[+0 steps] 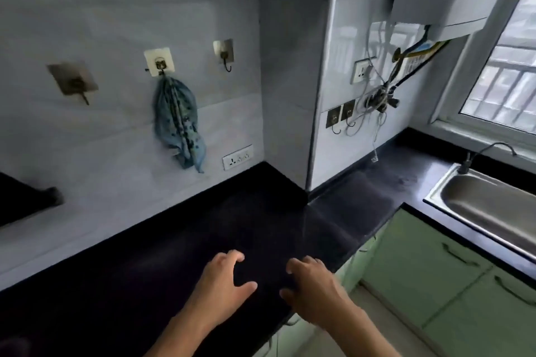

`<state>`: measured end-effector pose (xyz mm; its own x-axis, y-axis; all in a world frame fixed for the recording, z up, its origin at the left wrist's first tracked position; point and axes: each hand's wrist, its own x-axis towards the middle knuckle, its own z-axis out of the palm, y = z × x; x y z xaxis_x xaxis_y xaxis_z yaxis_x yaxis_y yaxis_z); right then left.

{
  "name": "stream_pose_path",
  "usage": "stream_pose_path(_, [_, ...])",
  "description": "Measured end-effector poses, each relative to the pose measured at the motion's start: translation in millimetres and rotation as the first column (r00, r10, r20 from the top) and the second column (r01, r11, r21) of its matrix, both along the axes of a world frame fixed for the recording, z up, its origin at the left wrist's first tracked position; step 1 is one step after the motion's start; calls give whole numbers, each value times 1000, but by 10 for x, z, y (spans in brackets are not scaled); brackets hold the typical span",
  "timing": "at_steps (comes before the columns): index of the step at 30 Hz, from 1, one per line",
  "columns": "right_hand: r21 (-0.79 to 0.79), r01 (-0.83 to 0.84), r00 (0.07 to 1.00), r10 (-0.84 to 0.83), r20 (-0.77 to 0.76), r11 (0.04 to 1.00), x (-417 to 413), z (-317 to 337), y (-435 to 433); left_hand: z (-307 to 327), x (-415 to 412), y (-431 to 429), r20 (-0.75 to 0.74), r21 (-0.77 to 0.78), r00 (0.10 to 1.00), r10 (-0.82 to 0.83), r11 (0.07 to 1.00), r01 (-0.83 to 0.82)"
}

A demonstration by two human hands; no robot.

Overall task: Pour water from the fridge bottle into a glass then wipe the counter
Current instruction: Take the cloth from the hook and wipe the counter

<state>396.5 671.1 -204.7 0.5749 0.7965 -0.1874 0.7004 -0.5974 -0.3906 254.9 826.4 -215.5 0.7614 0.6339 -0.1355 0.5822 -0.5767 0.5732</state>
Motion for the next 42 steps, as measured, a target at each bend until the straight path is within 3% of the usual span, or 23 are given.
stream_pose_path(5, [10,-240,971,240,-16,971,634,166,637,143,337,245,26,2,978,209,978,-209])
stream_pose_path(12, [73,-385,919,390,-59,920,943,199,1453,459,468,1047,92,65,923,375,922,-381])
stream_pose_path(20, [133,-363,931,366,0,922,1222,511,2326,1157,1006,2543,288,170,873,394,876,-452])
stream_pose_path(25, [232,-346,937,349,30,909,1489,941,3136,1470,1388,3171,338,231,846,411,836,-498])
stream_pose_path(32, [461,-347,934,346,89,817,1680,1593,4304,1613,1683,3599,358,271,795,489,761,-590])
stream_pose_path(37, [484,-332,938,338,79,810,1712,1569,4731,1602,1766,3708,404,199,761,507,763,-614])
stream_pose_path(42, [587,-318,935,348,65,745,1699,1508,4749,1559,1673,3669,446,161,747,493,776,-609])
